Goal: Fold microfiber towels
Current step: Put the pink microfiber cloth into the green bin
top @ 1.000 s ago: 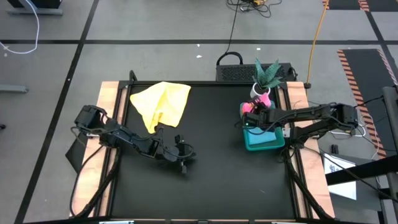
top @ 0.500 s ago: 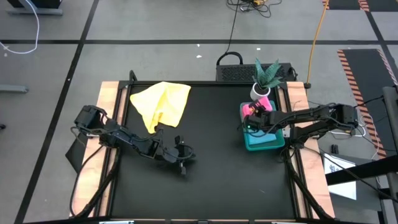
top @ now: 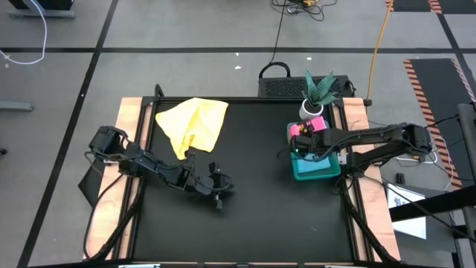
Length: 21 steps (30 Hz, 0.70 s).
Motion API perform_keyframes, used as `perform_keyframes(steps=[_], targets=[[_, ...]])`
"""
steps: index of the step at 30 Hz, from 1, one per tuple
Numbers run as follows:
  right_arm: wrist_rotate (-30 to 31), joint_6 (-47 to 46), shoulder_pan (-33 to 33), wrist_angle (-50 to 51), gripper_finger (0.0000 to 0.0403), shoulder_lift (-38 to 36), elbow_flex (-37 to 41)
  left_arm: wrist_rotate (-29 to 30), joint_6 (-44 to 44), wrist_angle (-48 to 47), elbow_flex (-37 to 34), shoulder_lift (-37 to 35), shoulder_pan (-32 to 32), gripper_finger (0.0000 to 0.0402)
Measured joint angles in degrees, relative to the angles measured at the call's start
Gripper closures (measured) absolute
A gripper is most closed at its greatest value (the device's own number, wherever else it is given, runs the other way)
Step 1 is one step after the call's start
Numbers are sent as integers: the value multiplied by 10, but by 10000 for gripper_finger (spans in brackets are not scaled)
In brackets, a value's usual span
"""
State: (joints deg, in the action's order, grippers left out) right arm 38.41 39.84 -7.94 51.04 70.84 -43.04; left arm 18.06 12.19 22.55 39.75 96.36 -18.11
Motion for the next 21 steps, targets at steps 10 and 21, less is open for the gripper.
perform_keyframes(steps=[10,21], targets=[[-70,-206,-85,41,318,0,-77,0,0,0,0,0,0,380],[-232,-277,-178,10,391,61,-44,0,0,0,0,0,0,380]])
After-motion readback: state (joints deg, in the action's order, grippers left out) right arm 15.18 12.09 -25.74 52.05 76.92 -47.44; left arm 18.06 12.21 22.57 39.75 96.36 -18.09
